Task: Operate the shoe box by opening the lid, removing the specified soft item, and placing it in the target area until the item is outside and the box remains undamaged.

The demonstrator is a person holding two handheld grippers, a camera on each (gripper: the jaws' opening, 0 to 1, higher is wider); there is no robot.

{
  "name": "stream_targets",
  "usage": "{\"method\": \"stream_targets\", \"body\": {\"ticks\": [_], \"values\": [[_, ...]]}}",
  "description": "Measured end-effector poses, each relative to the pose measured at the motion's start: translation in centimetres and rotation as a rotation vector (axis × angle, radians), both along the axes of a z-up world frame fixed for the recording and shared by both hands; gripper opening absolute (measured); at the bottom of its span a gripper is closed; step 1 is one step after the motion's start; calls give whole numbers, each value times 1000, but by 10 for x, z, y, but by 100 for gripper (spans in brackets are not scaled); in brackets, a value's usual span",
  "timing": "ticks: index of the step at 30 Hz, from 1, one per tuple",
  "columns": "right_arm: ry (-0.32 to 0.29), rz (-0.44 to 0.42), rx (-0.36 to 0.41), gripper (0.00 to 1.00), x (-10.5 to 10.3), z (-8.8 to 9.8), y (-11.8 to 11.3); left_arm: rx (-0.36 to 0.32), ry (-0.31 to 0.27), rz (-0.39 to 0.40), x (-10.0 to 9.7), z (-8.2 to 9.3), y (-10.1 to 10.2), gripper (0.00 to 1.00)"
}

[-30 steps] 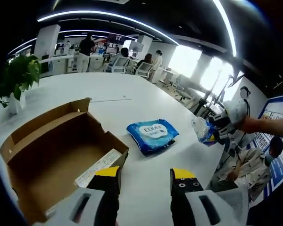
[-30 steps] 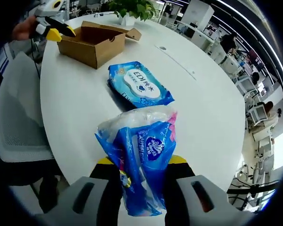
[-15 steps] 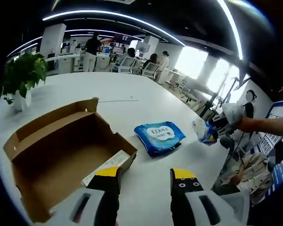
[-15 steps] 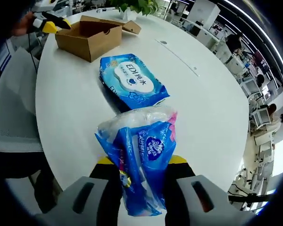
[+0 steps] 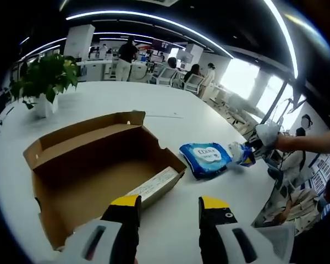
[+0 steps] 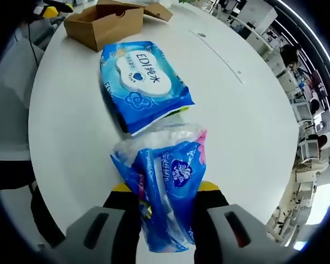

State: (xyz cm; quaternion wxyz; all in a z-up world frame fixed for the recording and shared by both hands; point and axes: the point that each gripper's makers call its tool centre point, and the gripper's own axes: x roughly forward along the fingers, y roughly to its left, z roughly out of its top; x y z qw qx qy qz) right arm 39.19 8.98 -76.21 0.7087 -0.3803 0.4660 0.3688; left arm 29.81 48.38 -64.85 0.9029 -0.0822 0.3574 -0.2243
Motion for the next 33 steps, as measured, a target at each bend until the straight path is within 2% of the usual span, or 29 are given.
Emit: {"method": "stream_targets", "body": {"ticks": [4, 7, 14, 20, 21, 25, 33], "values": [[37, 8, -12, 32, 3, -12, -3, 11, 9, 25, -1, -4, 13, 42], [40, 40, -33, 33, 5, -15, -1, 16, 13, 36, 0, -6, 20, 42], [39, 131, -70, 37, 11, -22, 5, 29, 17, 41, -3, -4, 23, 42], [37, 172, -102, 41, 12, -21, 5, 46, 8, 27, -3, 0, 21, 42], [31, 193, -112, 42, 11, -20, 5, 45, 5, 26, -3, 1, 21, 42], [22, 187, -120, 43, 8, -15, 6, 42, 1, 27, -2, 2, 22, 42], [6, 186, -149, 41, 1, 8, 7, 22, -11, 36, -6, 3, 30, 42]]}}
